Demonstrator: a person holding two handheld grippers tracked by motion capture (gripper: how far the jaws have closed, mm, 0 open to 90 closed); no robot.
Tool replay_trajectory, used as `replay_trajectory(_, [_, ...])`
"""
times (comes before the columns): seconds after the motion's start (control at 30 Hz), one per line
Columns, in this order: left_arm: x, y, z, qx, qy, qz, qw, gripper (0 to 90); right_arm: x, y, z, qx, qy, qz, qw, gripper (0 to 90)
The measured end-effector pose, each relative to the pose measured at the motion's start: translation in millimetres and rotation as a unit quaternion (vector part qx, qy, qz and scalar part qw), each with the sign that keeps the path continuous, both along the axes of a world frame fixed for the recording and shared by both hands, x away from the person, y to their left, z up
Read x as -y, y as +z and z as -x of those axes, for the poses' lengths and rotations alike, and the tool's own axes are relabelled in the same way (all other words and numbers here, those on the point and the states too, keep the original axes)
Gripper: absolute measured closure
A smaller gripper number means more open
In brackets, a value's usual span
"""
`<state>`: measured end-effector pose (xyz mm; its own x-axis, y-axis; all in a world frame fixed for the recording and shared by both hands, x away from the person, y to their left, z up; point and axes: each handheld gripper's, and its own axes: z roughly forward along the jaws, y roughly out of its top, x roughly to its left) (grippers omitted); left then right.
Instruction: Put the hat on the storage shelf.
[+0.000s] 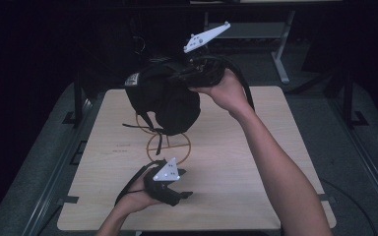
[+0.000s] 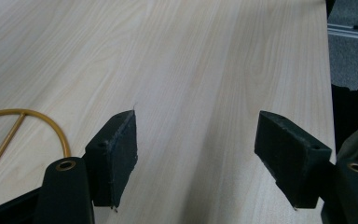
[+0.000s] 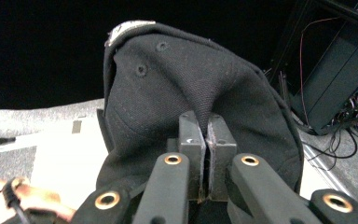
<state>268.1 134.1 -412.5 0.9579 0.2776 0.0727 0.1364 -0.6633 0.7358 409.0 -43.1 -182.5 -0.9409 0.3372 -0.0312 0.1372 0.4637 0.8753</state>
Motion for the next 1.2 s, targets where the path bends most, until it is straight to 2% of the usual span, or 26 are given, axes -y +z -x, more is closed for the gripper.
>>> replay_trajectory(0.23, [0.9, 0.7, 1.0, 0.001, 0.000, 0.005, 1.0000, 29.7, -21.2, -4.0, -5.3, -0.006, -0.003, -0.007, 1.0000, 87.4])
replay_trajectory(0.53, [0.7, 1.1, 0.2, 0.002, 0.000, 0.008, 1.0000, 29.6, -43.5, -10.2, -13.9, -0.011, -0.007, 0.004, 0.9999, 87.2])
replay_trajectory(0.77, [0.1, 0.2, 1.7, 0.001, 0.003, 0.007, 1.0000, 29.6, -63.8, -23.0, -19.7, -0.021, -0.018, 0.015, 0.9995, 87.0])
replay_trajectory(1.03, [0.5, 3.0, 2.8, 0.004, -0.003, 0.016, 0.9999, 29.7, -76.7, -34.2, -26.1, -0.033, -0.028, 0.013, 0.9990, 86.1])
replay_trajectory(1.07, [0.5, 2.9, 2.7, 0.006, -0.003, 0.014, 0.9999, 29.7, -78.6, -36.4, -26.6, -0.034, -0.031, 0.013, 0.9989, 83.9])
replay_trajectory(1.1, [0.4, 2.8, 2.6, 0.007, -0.003, 0.012, 0.9999, 29.7, -79.8, -38.1, -26.5, -0.034, -0.034, 0.010, 0.9988, 76.4])
replay_trajectory(1.13, [0.4, 2.8, 2.6, 0.007, -0.003, 0.012, 0.9999, 29.7, -79.8, -38.1, -26.5, -0.034, -0.034, 0.010, 0.9988, 76.4])
replay_trajectory(1.17, [0.0, 1.9, 3.0, 0.004, 0.000, 0.013, 0.9999, 29.7, -81.2, -40.7, -27.6, -0.039, -0.039, 0.010, 0.9984, 58.5])
replay_trajectory(1.2, [0.0, 1.9, 3.0, 0.004, 0.000, 0.013, 0.9999, 29.6, -81.0, -41.6, -27.9, -0.047, -0.042, 0.013, 0.9979, 55.2])
